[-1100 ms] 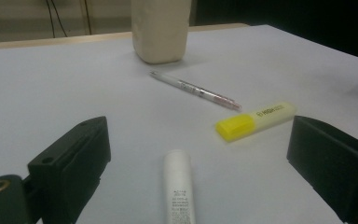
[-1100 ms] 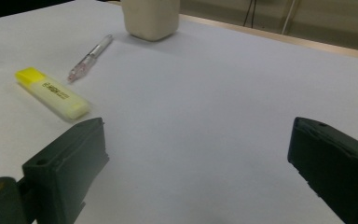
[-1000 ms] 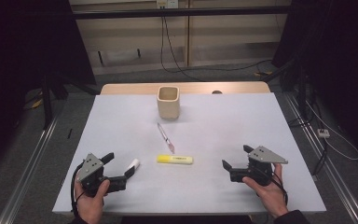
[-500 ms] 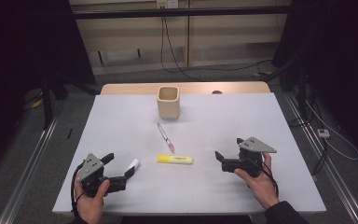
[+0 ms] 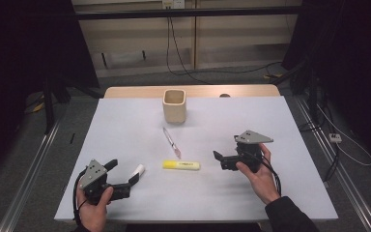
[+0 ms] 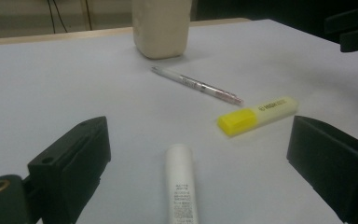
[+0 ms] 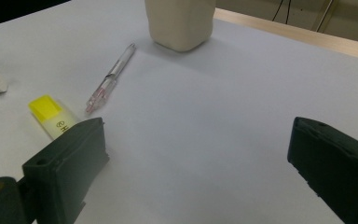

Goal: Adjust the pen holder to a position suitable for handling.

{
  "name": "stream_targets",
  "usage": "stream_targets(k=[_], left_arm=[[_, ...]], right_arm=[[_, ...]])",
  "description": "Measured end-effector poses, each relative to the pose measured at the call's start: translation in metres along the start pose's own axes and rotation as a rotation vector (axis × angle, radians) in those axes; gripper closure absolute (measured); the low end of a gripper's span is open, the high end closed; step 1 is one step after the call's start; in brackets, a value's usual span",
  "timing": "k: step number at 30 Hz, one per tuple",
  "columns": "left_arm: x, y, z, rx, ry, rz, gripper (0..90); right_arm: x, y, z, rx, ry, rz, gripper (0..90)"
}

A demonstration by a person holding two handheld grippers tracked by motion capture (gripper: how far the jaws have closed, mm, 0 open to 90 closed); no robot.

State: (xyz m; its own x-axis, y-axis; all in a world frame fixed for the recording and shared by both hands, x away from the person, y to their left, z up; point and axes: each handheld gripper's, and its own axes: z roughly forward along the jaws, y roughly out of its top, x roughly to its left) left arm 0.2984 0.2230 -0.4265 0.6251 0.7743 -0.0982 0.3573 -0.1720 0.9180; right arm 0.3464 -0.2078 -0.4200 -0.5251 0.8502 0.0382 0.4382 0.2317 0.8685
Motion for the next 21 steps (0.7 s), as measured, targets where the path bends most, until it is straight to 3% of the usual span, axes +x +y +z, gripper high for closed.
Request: stream_targets(k=[7,9,10,12,18,21], left_arm=[[-0.001,0.000,-0.001,-0.005,-0.009,0.003,6.0],[-0.002,0.000,-0.002,-0.005,-0.009,0.001,6.0],[-0.001,0.000,-0.002,-0.006,-0.007,0.002,6.0],[-0.001,0.000,-0.002,-0.006,-0.006,0.001,5.9],[0.001,0.000,-0.001,-0.008,0.005,-0.007,6.0],[0.001,-0.001,-0.002,-0.005,0.005,-0.005,6.0]], right_arm=[[-0.007,0.018,0.014,0.048,0.033,0.001,3.9],[-0.008,0.025,0.019,0.057,0.024,-0.014,3.4],[-0.007,0.032,0.025,0.068,-0.009,-0.057,3.2],[-0.006,0.041,0.031,0.084,-0.010,-0.080,3.1],[-0.005,0.059,0.050,0.090,0.025,-0.083,3.5],[-0.009,0.067,0.058,0.071,0.046,-0.043,4.9]])
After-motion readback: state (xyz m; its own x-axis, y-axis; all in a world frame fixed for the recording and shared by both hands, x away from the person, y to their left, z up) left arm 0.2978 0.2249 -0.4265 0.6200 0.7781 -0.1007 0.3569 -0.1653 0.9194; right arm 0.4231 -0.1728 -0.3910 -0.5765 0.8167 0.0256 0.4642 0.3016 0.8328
